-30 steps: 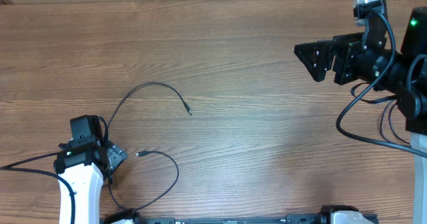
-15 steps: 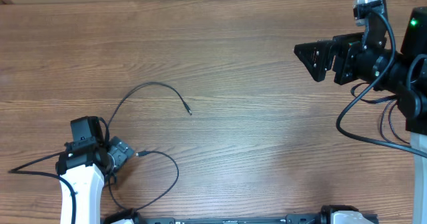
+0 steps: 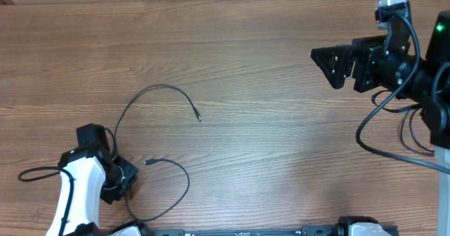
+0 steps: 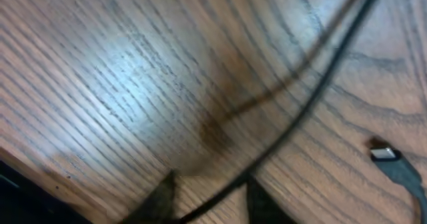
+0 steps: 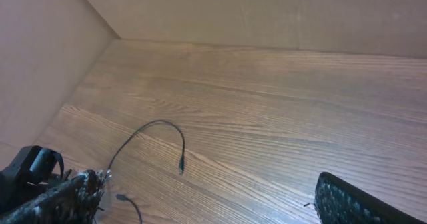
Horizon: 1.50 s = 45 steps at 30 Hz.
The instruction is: Untangle cables
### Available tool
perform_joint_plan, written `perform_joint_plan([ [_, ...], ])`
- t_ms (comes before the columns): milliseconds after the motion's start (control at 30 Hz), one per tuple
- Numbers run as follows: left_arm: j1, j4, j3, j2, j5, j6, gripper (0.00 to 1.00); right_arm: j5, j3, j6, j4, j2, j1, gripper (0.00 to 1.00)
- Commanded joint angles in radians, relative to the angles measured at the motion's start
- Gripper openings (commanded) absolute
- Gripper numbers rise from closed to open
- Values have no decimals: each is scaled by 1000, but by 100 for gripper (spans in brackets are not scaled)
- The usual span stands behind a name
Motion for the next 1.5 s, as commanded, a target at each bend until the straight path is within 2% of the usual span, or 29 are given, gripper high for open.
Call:
perform_joint_plan([
  [0,35,-15,-6,10,23,8,4,10,14,-21,1,-36,1,100],
  [67,43,-5,-6,10,50,14,4,10,14,-30,5,-43,1,100],
  [133,42,42,-2,9,110,70,4,10,14,-30,13,-44,1,100],
  [200,42,119,17,9,252,162,4,15,14,-30,26,-41,1,100],
  [300,41,187,74,10,391,236,4,36,14,-31,31,-36,1,100],
  [400,35,187,186,14,442,272,4,1,14,-74,18,-35,1,100],
  [500,15,132,333,34,456,305,4,-115,14,-146,-3,-35,1,100],
  [667,-68,17,587,116,473,312,4,-212,11,-170,-28,-7,28,100],
  [833,-229,-70,776,212,474,314,4,-280,11,-318,-105,43,164,100],
  [933,-363,-71,879,252,476,283,4,-272,11,-346,-114,89,278,100],
  [1067,-480,-76,1038,290,508,271,4,-235,11,-335,-55,145,342,100],
  [1233,-509,-84,1239,329,634,241,4,-296,11,-286,14,218,342,100],
  [1467,-509,-127,1400,342,632,239,4,-356,8,-293,67,298,343,100],
])
